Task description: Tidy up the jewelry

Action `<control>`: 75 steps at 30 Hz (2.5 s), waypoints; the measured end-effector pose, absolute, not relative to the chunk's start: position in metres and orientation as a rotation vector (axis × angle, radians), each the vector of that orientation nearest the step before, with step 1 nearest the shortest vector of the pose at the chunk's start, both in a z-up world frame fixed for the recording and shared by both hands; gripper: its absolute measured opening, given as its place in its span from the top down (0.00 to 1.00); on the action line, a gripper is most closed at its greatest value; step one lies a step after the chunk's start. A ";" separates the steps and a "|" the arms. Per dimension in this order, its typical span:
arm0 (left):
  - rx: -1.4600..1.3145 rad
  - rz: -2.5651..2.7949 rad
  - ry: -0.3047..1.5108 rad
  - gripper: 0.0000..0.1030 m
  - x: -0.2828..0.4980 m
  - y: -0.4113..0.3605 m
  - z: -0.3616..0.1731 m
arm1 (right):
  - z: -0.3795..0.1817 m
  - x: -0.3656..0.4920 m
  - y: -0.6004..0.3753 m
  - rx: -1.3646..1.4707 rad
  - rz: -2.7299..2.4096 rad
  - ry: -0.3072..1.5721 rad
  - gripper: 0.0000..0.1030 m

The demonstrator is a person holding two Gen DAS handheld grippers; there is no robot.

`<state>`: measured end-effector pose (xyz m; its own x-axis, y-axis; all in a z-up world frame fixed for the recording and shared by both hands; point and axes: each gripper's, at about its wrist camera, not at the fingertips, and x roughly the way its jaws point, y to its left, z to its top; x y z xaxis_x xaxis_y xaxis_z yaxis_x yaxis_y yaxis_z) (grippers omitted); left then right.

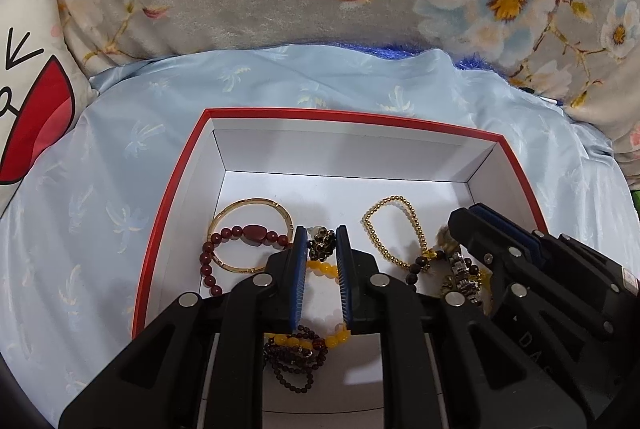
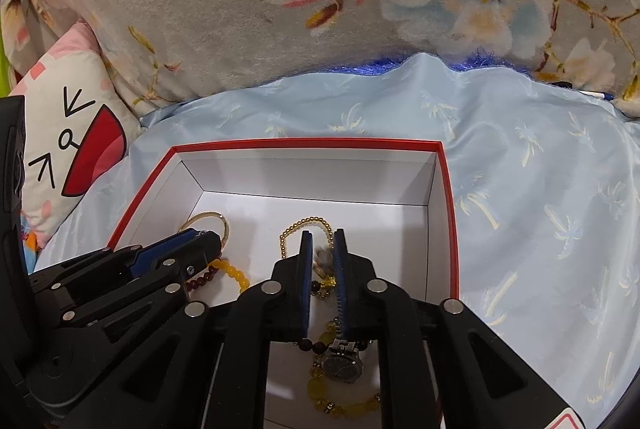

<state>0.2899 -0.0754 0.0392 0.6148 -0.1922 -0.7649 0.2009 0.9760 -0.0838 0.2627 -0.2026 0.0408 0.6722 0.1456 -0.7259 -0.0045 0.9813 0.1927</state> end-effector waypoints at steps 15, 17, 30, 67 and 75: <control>0.009 -0.206 0.855 0.77 0.284 -0.075 0.048 | 0.054 0.253 -0.203 0.176 0.072 0.794 0.72; 0.011 -0.205 0.854 0.77 0.283 -0.075 0.049 | 0.055 0.251 -0.204 0.178 0.070 0.793 0.70; 0.016 -0.197 0.846 0.77 0.260 -0.068 0.057 | 0.062 0.227 -0.197 0.200 0.084 0.796 0.70; 0.012 -0.186 0.901 0.76 0.160 -0.044 0.046 | 0.045 0.135 -0.185 0.110 0.028 0.862 0.61; -0.016 -0.160 0.894 0.76 0.147 -0.039 0.061 | 0.066 0.114 -0.183 0.166 0.033 0.834 0.60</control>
